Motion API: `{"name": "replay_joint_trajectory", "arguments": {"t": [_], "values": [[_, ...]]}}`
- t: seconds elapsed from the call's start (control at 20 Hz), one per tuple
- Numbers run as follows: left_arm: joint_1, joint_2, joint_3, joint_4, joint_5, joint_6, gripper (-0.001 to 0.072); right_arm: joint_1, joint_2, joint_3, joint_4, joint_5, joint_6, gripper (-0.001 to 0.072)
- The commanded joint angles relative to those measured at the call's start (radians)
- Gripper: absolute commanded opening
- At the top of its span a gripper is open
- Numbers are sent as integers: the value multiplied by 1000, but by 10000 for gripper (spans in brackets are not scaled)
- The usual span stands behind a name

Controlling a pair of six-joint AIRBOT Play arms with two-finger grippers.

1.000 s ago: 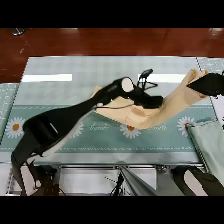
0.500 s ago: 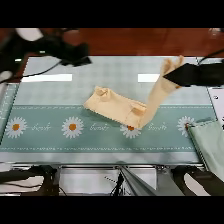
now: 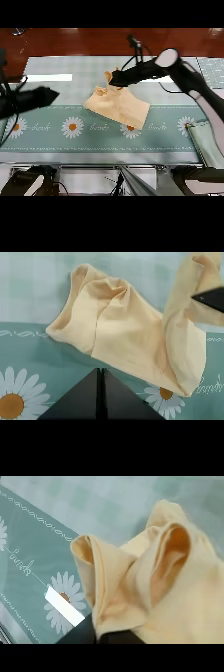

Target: Fold the shirts.

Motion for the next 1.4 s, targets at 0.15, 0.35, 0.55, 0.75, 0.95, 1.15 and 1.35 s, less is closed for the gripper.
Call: {"name": "replay_joint_trajectory", "arguments": {"t": [0.15, 0.35, 0.55, 0.75, 0.95, 1.15, 1.35], "values": [[-16, 168, -244, -64, 45, -51, 19, 90, -264, 198, 51, 18, 74, 69], [-16, 144, -244, -64, 102, -51, 19, 55, -252, 198, 48, 198, 34, 622], [-16, 122, -244, -64, 107, -51, 19, -138, -69, 197, -160, 449, 43, 619], [-16, 121, -244, -64, 110, -51, 19, -342, 329, -74, -529, 320, 154, 619], [-16, 120, -245, -63, 111, -50, 19, -468, 698, -745, -543, -42, 400, 618], [-16, 98, -244, -64, 110, -49, 19, -459, 633, -1031, -116, -221, 293, 618], [-17, 34, -245, -77, 101, -40, 19, -457, 349, -927, 196, -113, -30, 618]]}}
